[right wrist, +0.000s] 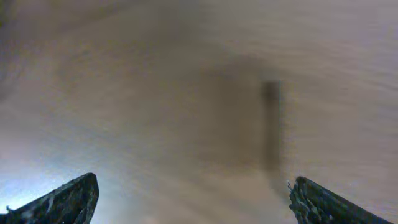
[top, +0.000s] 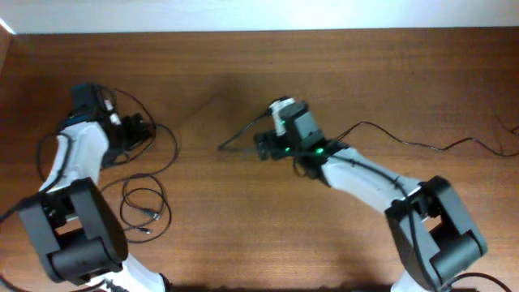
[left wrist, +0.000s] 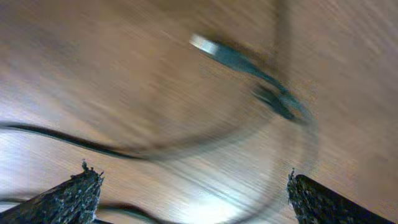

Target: Untangle cables

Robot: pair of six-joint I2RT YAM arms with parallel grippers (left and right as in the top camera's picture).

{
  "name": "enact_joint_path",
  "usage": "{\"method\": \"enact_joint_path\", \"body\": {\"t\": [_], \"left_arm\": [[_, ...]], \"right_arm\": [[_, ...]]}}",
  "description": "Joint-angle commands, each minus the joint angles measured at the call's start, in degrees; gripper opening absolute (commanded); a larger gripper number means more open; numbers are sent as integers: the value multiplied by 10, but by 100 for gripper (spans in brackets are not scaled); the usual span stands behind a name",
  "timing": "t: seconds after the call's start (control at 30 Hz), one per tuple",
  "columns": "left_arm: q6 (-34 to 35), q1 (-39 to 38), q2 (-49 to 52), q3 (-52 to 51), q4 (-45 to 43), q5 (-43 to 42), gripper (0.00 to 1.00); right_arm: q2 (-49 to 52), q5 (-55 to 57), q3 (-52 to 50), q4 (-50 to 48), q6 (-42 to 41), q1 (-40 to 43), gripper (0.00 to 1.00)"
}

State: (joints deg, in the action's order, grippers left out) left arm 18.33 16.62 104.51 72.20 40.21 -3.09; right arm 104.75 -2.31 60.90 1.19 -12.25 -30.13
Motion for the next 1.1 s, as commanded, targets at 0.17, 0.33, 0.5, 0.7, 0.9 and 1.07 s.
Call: {"method": "enact_joint_path", "body": {"t": [0.17,0.33,0.5,0.7,0.9,1.07], "left_arm": [[205,-189,5,-3,27,33,99],[309,-202,6,-3,29,60,99],[317,-201,29,-3,22,136,99],[317,-187,86,-3,-37,142,93],[318,-185,91,-3,-48,176,61],[318,-186,93,-8,-48,175,14]], "right_arm": [[6,15,2,2,-7,117,99],[6,15,1,16,-7,119,99],[6,15,1,16,-7,119,100],[6,15,1,21,-7,119,100],[6,15,1,20,-7,119,95],[6,15,1,20,-7,119,92]]}}
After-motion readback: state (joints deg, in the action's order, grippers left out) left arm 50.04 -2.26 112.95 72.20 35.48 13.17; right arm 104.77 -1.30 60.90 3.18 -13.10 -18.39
